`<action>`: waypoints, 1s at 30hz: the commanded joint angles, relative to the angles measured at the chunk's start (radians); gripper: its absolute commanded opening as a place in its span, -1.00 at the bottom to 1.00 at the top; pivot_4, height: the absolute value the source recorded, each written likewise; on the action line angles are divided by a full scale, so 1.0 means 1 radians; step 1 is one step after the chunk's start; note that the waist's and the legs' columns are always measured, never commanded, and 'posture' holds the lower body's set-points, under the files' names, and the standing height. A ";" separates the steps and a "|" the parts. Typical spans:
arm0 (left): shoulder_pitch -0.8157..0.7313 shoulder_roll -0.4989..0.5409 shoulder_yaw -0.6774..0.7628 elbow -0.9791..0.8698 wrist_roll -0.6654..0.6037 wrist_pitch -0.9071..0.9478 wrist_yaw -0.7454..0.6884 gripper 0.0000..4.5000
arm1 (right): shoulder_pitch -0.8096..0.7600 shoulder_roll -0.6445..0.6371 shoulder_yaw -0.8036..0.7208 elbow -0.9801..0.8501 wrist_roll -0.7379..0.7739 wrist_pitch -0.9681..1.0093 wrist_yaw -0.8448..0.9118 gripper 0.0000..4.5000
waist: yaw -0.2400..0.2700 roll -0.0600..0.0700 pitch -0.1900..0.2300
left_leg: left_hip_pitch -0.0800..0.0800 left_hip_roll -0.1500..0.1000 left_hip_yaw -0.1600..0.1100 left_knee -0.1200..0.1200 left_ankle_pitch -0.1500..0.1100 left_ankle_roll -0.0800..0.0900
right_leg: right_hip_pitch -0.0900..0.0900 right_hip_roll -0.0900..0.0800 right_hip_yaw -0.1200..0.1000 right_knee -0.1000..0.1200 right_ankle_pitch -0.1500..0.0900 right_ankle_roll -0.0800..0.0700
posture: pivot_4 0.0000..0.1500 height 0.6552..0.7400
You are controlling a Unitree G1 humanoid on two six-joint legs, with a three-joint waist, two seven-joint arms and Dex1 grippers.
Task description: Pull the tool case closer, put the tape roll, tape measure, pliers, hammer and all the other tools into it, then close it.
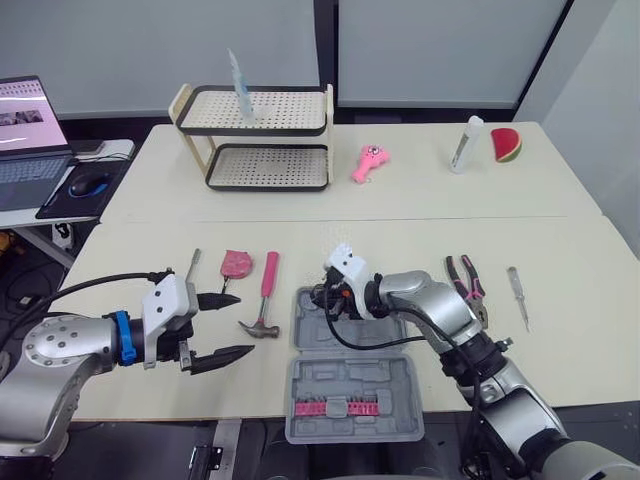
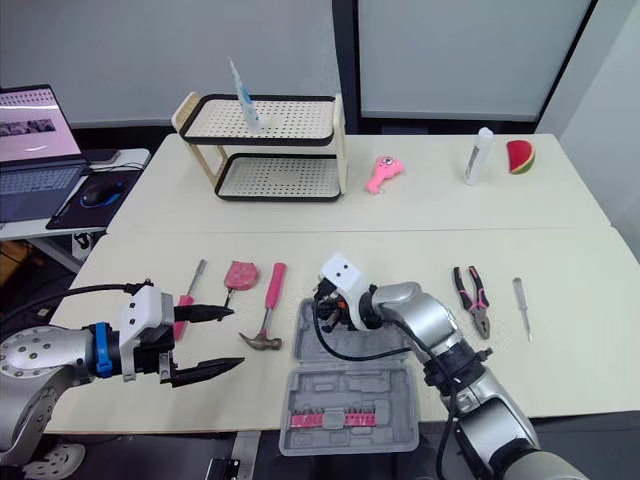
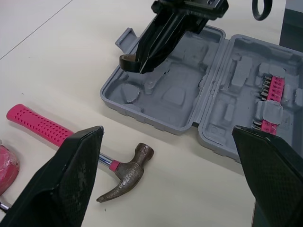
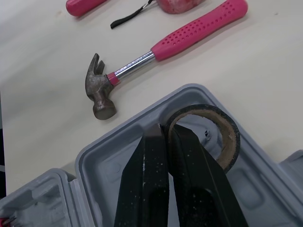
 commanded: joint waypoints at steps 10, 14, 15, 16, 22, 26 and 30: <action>0.052 0.032 0.054 -0.065 -0.037 0.004 -0.041 1.00 | -0.067 0.066 0.034 0.110 -0.025 -0.107 -0.005 -1.00 | -0.012 0.000 0.000 | -0.001 0.000 0.000 0.000 0.000 0.000 | -0.008 0.000 0.000 0.004 0.000 0.000 | 1.00 0.90; 0.054 0.030 0.053 -0.080 -0.038 0.014 -0.033 1.00 | -0.070 0.073 0.038 0.132 -0.031 -0.120 -0.004 -1.00 | -0.013 0.000 0.000 | -0.002 0.000 0.001 0.000 0.001 -0.001 | -0.010 0.000 0.000 0.007 0.000 0.000 | 1.00 0.90; 0.052 0.031 0.052 -0.082 -0.039 0.017 -0.031 1.00 | -0.070 0.074 0.039 0.140 -0.034 -0.126 -0.004 -1.00 | -0.013 0.000 0.000 | -0.003 0.000 0.001 0.000 0.001 -0.001 | -0.010 0.000 0.000 0.007 0.000 0.000 | 1.00 0.90; 0.050 0.031 0.050 -0.084 -0.039 0.020 -0.028 1.00 | -0.071 0.075 0.040 0.147 -0.037 -0.130 -0.005 -1.00 | -0.014 0.000 0.000 | -0.004 0.000 0.001 0.000 0.001 -0.002 | -0.010 0.000 0.000 0.007 0.000 0.000 | 1.00 0.90; 0.037 0.031 0.047 -0.089 -0.038 0.034 -0.017 1.00 | -0.068 0.079 0.027 0.128 -0.034 -0.136 0.001 -0.72 | -0.015 0.000 0.000 | -0.004 0.000 0.001 0.000 0.002 -0.003 | -0.010 0.000 0.000 0.008 0.000 0.000 | 1.00 0.90; 0.033 0.031 0.048 -0.088 -0.038 0.039 -0.017 1.00 | -0.066 0.066 0.024 0.066 -0.006 -0.107 0.040 -0.44 | -0.015 0.000 0.000 | -0.005 0.000 0.001 0.000 0.002 -0.003 | -0.010 0.001 0.000 0.008 0.000 0.000 | 1.00 0.90; 0.027 0.033 0.051 -0.076 -0.035 0.042 -0.018 1.00 | -0.044 0.028 0.018 0.041 -0.004 -0.177 0.075 -0.44 | -0.015 0.000 0.000 | -0.005 0.001 0.001 0.000 0.002 -0.003 | -0.010 0.001 0.000 0.008 0.000 0.000 | 1.00 0.90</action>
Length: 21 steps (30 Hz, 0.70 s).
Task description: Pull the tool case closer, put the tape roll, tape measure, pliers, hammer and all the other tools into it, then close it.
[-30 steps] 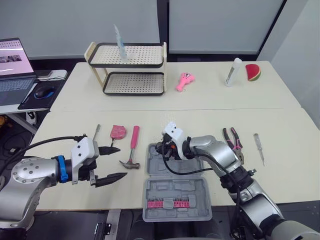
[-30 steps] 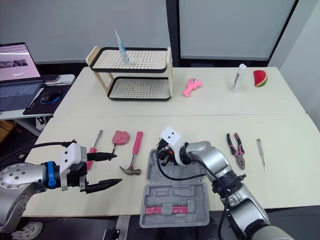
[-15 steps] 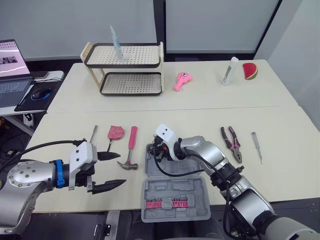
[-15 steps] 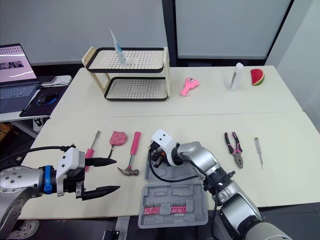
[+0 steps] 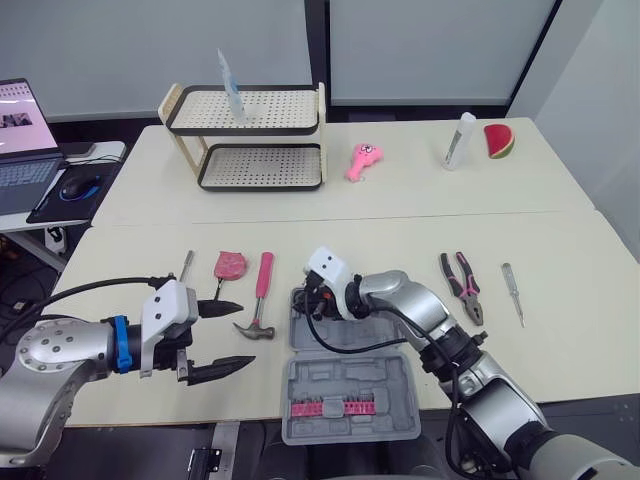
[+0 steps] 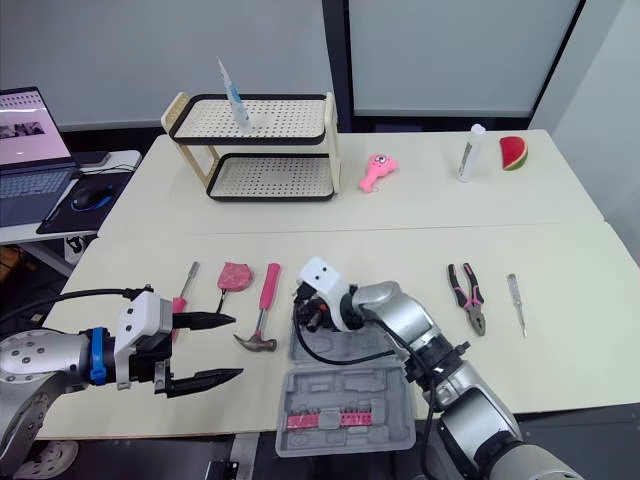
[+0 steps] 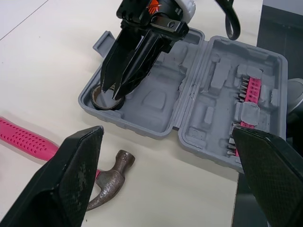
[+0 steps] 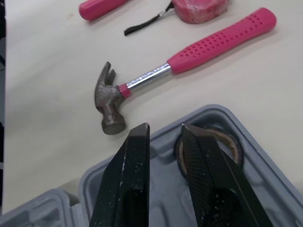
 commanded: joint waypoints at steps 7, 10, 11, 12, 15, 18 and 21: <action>-0.010 0.015 0.034 -0.001 -0.008 0.005 0.003 1.00 | 0.042 -0.067 0.056 0.016 -0.094 -0.358 0.027 -0.44 | -0.002 0.000 0.000 | 0.000 0.000 0.000 0.000 0.000 0.000 | 0.000 0.000 0.000 0.000 0.000 0.000 | 1.00 0.90; -0.012 0.014 0.033 0.002 -0.006 0.005 0.004 1.00 | 0.046 -0.051 0.059 0.055 -0.110 -0.400 0.023 -0.44 | -0.002 0.000 0.000 | 0.000 0.001 0.000 0.000 0.000 -0.001 | 0.000 0.001 0.000 0.000 0.000 0.000 | 1.00 0.90; -0.012 0.015 0.033 0.003 -0.006 0.005 0.004 1.00 | 0.045 -0.047 0.059 0.064 -0.115 -0.407 0.023 -0.44 | -0.002 0.000 0.000 | 0.000 0.001 0.000 0.000 0.000 -0.001 | 0.000 0.001 0.000 0.000 0.000 0.000 | 1.00 0.90; -0.011 0.014 0.032 0.005 -0.004 0.003 0.003 1.00 | 0.041 -0.036 0.059 0.084 -0.120 -0.417 0.018 -0.44 | -0.002 0.000 0.000 | 0.000 0.001 0.000 0.000 0.000 -0.001 | 0.000 0.001 0.000 0.000 0.000 0.000 | 1.00 0.90; -0.007 0.010 0.028 0.011 0.002 -0.006 0.003 1.00 | 0.022 -0.003 0.054 0.148 -0.135 -0.422 0.001 -0.44 | -0.002 0.000 0.000 | 0.000 0.001 0.000 0.000 0.001 -0.001 | 0.000 0.001 0.000 0.000 0.000 0.000 | 1.00 0.90; 0.000 0.007 0.027 0.019 0.008 -0.017 0.000 1.00 | 0.000 0.009 0.054 0.220 -0.163 -0.441 -0.002 -0.44 | -0.002 0.000 0.000 | 0.000 0.001 0.000 0.000 0.001 -0.001 | 0.000 0.001 0.000 0.000 0.000 0.000 | 1.00 0.90; 0.003 0.006 0.027 0.028 0.012 -0.026 -0.003 1.00 | -0.020 0.023 0.047 0.287 -0.183 -0.451 -0.009 -0.44 | -0.003 0.000 0.000 | 0.000 0.001 0.000 0.000 0.001 -0.002 | 0.000 0.001 0.000 0.000 0.000 0.000 | 1.00 0.90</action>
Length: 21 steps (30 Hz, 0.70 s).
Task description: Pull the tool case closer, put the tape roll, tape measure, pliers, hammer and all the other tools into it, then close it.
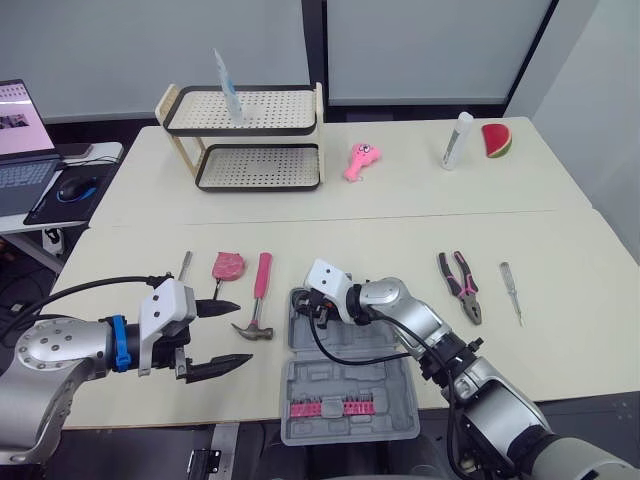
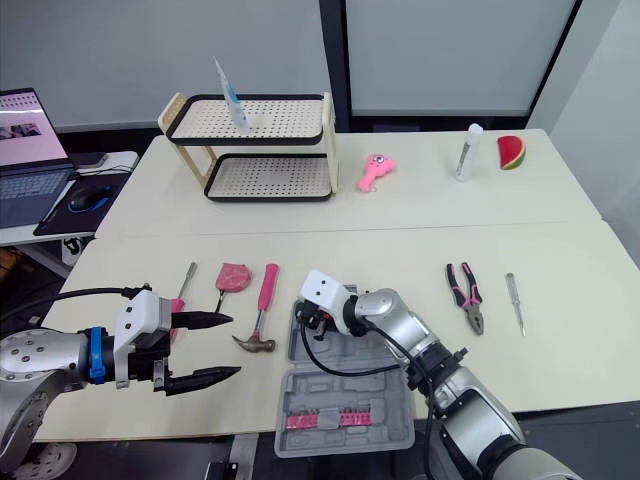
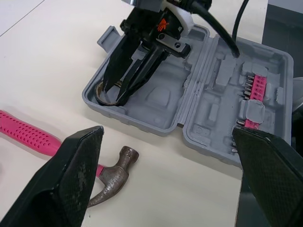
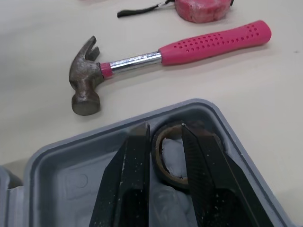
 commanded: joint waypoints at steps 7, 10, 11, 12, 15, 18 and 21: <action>0.019 0.002 0.028 0.001 0.003 -0.026 0.005 1.00 | -0.035 0.014 -0.002 0.111 -0.055 -0.061 0.003 -0.44 | -0.001 0.000 0.000 | 0.001 0.000 0.000 0.000 0.000 0.000 | 0.000 0.000 0.000 0.000 0.000 0.000 | 1.00 0.90; 0.022 -0.001 0.032 0.000 0.001 -0.022 0.013 1.00 | -0.034 0.023 -0.029 0.083 -0.036 -0.088 0.014 -0.44 | -0.001 0.000 0.000 | 0.001 0.000 0.000 0.000 0.000 0.001 | 0.000 0.000 0.000 0.000 0.000 0.000 | 1.00 0.90; 0.023 -0.003 0.035 0.001 0.000 -0.020 0.017 1.00 | -0.036 0.026 -0.042 0.065 -0.024 -0.094 0.019 -0.44 | -0.001 0.000 0.000 | 0.001 0.000 0.000 0.000 0.000 0.001 | 0.000 0.000 0.000 0.000 0.000 0.000 | 1.00 0.90; 0.024 -0.004 0.037 0.001 -0.001 -0.019 0.020 1.00 | -0.037 0.028 -0.051 0.053 -0.018 -0.097 0.023 -0.44 | -0.001 0.000 0.000 | 0.000 0.000 0.000 0.000 0.000 0.001 | 0.000 0.000 0.000 0.000 0.000 0.000 | 1.00 0.90; 0.031 -0.014 0.062 0.013 -0.012 -0.019 0.036 1.00 | -0.021 0.016 -0.088 -0.054 0.031 -0.051 0.057 -0.44 | -0.001 0.000 0.000 | 0.000 0.000 0.000 0.000 0.000 0.000 | 0.000 0.000 0.000 0.000 0.000 0.000 | 1.00 0.90; 0.039 -0.040 0.105 0.049 -0.017 -0.031 0.061 1.00 | 0.016 -0.018 -0.118 -0.222 0.078 0.010 0.088 -0.44 | 0.001 0.000 0.000 | 0.000 0.000 0.000 0.000 0.000 0.001 | 0.000 0.000 0.000 0.000 0.000 0.000 | 1.00 0.90; 0.051 -0.090 0.163 0.095 -0.015 -0.049 0.115 1.00 | 0.076 -0.085 -0.156 -0.433 0.112 0.073 0.092 -0.44 | 0.002 0.000 0.000 | 0.000 0.000 -0.001 0.000 -0.001 0.001 | 0.000 -0.001 0.000 0.000 0.000 0.000 | 1.00 0.90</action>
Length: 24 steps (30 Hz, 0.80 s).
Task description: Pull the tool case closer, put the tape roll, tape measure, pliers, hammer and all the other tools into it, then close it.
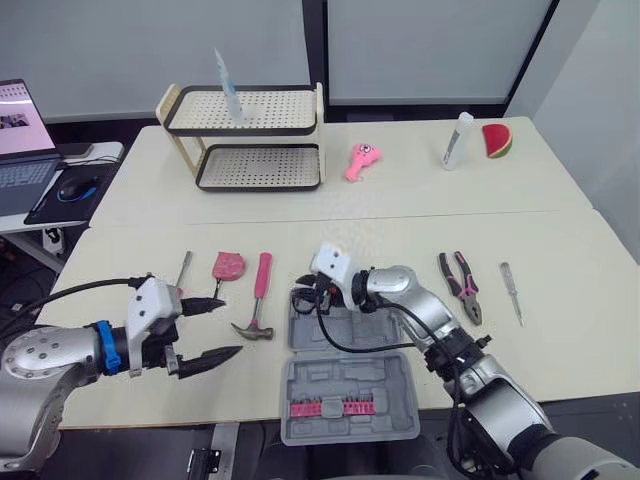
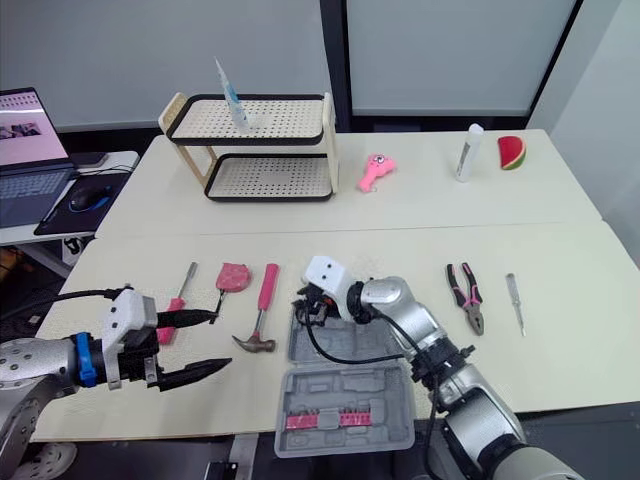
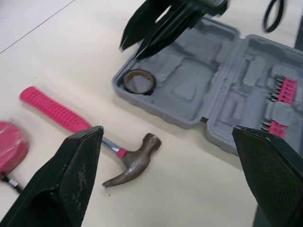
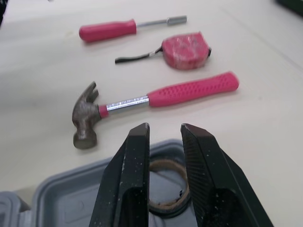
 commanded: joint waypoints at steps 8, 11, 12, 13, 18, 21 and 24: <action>0.072 -0.165 0.241 0.193 0.021 -0.120 0.209 1.00 | 0.357 -0.339 -0.354 -0.623 0.117 0.105 -0.036 -0.44 | 0.025 -0.002 -0.001 | -0.001 -0.001 0.000 0.000 -0.001 0.001 | 0.001 -0.006 0.000 -0.002 0.000 0.000 | 1.00 0.90; 0.097 -0.195 0.280 0.252 0.028 -0.159 0.244 1.00 | 0.500 -0.421 -0.525 -0.691 0.172 0.132 -0.040 -0.44 | 0.028 -0.003 -0.001 | -0.001 -0.001 0.001 0.000 -0.001 0.001 | 0.002 -0.006 0.000 -0.002 0.000 0.000 | 1.00 0.90; 0.106 -0.207 0.291 0.272 0.027 -0.166 0.255 1.00 | 0.567 -0.451 -0.591 -0.679 0.164 0.090 -0.036 -0.44 | 0.028 -0.003 -0.001 | 0.000 -0.001 0.001 0.000 -0.001 0.001 | 0.002 -0.006 0.000 -0.002 0.000 0.000 | 1.00 0.90; 0.113 -0.216 0.298 0.286 0.024 -0.168 0.266 1.00 | 0.622 -0.465 -0.652 -0.666 0.166 0.066 -0.041 -0.44 | 0.029 -0.003 -0.001 | 0.000 -0.001 0.001 0.000 -0.001 0.001 | 0.003 -0.006 0.000 -0.002 0.000 0.000 | 1.00 0.90; 0.152 -0.233 0.291 0.295 0.013 -0.168 0.261 1.00 | 0.791 -0.477 -0.815 -0.608 0.209 -0.028 -0.046 -0.24 | 0.030 -0.004 -0.001 | 0.004 -0.001 0.001 0.000 -0.001 0.001 | 0.009 -0.006 0.000 -0.004 0.000 0.000 | 1.00 0.90; 0.189 -0.250 0.285 0.295 0.011 -0.172 0.255 1.00 | 0.948 -0.450 -0.890 -0.573 0.195 -0.139 -0.051 0.00 | 0.030 -0.003 -0.001 | 0.012 -0.001 0.000 -0.001 -0.001 0.002 | 0.019 -0.006 0.000 -0.008 0.000 0.000 | 1.00 0.90; 0.209 -0.262 0.281 0.290 0.007 -0.168 0.256 1.00 | 1.047 -0.422 -0.919 -0.561 0.207 -0.191 -0.061 0.29 | 0.030 -0.003 -0.002 | 0.015 -0.001 0.000 -0.003 -0.002 0.003 | 0.024 -0.006 0.000 -0.014 -0.001 -0.001 | 1.00 0.90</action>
